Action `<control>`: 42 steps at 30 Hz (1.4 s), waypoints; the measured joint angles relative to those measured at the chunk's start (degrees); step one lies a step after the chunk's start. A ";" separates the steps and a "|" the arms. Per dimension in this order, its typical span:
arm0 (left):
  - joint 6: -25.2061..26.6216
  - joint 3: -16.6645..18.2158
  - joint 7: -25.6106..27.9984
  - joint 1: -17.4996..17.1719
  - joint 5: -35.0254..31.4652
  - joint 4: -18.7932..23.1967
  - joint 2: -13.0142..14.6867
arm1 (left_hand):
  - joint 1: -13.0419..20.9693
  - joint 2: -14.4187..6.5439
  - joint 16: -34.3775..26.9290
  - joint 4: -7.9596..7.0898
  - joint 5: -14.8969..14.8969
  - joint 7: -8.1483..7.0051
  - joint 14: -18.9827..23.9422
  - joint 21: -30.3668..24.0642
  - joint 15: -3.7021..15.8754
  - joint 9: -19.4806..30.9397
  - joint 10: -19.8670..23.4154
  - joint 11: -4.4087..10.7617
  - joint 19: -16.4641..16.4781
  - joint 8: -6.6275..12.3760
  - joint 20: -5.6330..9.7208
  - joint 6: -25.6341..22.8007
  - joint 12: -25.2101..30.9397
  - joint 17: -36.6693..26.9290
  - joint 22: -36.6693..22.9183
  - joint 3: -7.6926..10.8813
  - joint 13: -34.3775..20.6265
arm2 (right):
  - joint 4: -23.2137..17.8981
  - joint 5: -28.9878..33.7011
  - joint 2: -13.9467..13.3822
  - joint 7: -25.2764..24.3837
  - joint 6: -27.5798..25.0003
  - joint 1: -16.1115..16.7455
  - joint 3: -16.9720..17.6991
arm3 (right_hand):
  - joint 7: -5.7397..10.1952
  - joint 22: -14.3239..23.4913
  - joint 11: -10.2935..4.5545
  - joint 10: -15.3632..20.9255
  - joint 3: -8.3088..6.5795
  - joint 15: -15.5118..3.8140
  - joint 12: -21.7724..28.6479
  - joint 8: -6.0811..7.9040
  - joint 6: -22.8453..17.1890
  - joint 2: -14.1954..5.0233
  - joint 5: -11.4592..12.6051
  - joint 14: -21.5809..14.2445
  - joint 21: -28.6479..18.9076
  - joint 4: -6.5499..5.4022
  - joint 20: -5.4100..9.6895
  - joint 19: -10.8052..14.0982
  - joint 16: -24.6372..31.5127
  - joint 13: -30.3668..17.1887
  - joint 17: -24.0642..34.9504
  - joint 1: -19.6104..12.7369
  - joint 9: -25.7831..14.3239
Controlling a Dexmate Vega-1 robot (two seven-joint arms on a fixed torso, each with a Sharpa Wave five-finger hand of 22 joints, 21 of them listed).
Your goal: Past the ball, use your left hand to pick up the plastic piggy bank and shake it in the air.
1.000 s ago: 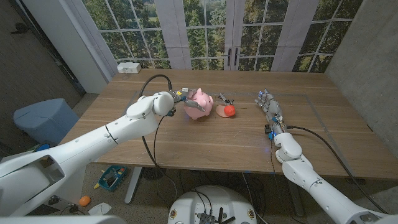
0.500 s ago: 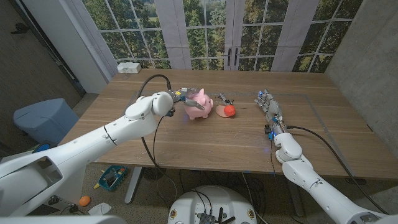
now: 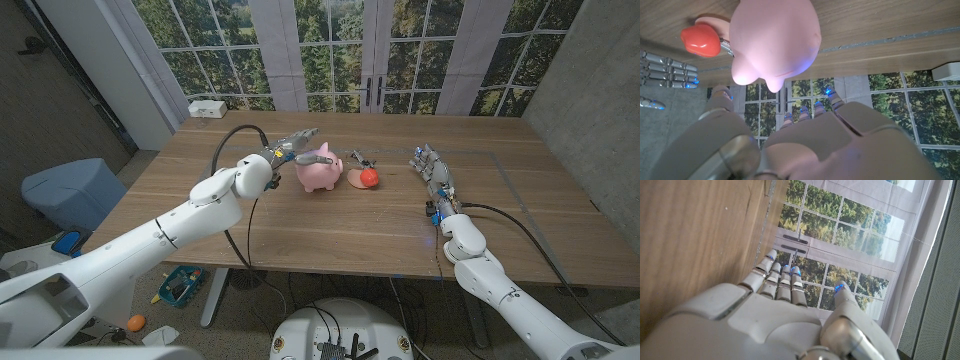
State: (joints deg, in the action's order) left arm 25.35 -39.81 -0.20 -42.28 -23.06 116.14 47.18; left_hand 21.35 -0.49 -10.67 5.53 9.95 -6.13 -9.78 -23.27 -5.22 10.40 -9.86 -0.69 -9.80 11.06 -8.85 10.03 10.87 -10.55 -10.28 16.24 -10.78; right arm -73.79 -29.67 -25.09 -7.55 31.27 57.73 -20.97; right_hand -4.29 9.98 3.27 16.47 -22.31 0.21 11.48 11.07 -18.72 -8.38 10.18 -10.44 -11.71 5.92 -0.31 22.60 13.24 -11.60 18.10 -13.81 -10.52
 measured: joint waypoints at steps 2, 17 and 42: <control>-2.21 1.91 2.33 -2.11 0.98 -1.07 -0.39 | -1.51 -0.61 -0.20 -0.43 0.00 0.58 -0.12 0.00 0.84 0.00 -0.10 0.10 -0.05 0.42 0.89 -0.20 0.39 0.00 0.00 -0.23 0.14 | -0.13 0.07 -0.06 -0.06 -0.16 0.02 -0.03 | 0.00 0.00 0.00 0.00 0.00 0.00 0.00 0.00 0.00 0.00 0.00 0.00 0.00 0.00 0.00 0.00 0.00 0.00 0.00 0.00 0.00; -18.53 8.23 14.68 -8.10 10.74 -6.82 -3.62 | -10.50 -7.54 -0.59 -3.92 1.04 5.87 -0.04 0.22 4.84 -0.81 0.00 3.07 -0.03 1.31 10.04 -0.08 0.84 0.43 0.43 1.87 0.67 | -0.67 0.74 -0.22 -0.26 -0.53 -0.14 -0.40 | 0.01 0.00 -0.04 0.02 0.62 -1.28 0.00 0.00 -0.01 -0.23 0.00 1.23 0.28 -1.11 0.65 -0.65 0.00 0.00 0.03 1.46 0.00; -42.07 14.52 15.21 -11.40 29.67 -21.38 -11.25 | -13.65 -6.45 -0.20 -15.20 4.68 6.44 -0.01 2.99 6.64 -0.80 0.01 1.80 0.92 0.02 11.10 -3.40 0.55 0.69 0.71 15.62 0.93 | -0.75 1.79 0.62 -0.73 0.02 -1.29 -0.83 | 1.25 0.00 -1.97 -0.73 0.08 -2.26 0.00 0.00 -0.82 1.14 0.23 2.88 0.49 -6.74 2.58 -1.93 -0.44 0.16 0.66 5.66 0.00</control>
State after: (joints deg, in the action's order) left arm -16.72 -25.29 15.01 -53.68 6.62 94.75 35.93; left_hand 7.70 -6.94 -10.87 -9.67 14.63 0.31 -9.79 -20.28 1.42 9.60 -9.85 1.10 -8.88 11.09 2.26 6.63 11.43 -9.86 -9.56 31.86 -9.85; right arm -74.54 -27.88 -24.48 -8.28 31.29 56.44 -21.81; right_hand -3.04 9.98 1.30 15.74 -22.23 -2.05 11.47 11.07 -19.53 -7.25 10.41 -7.56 -11.22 -0.81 2.27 20.66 12.80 -11.45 18.76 -8.15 -10.52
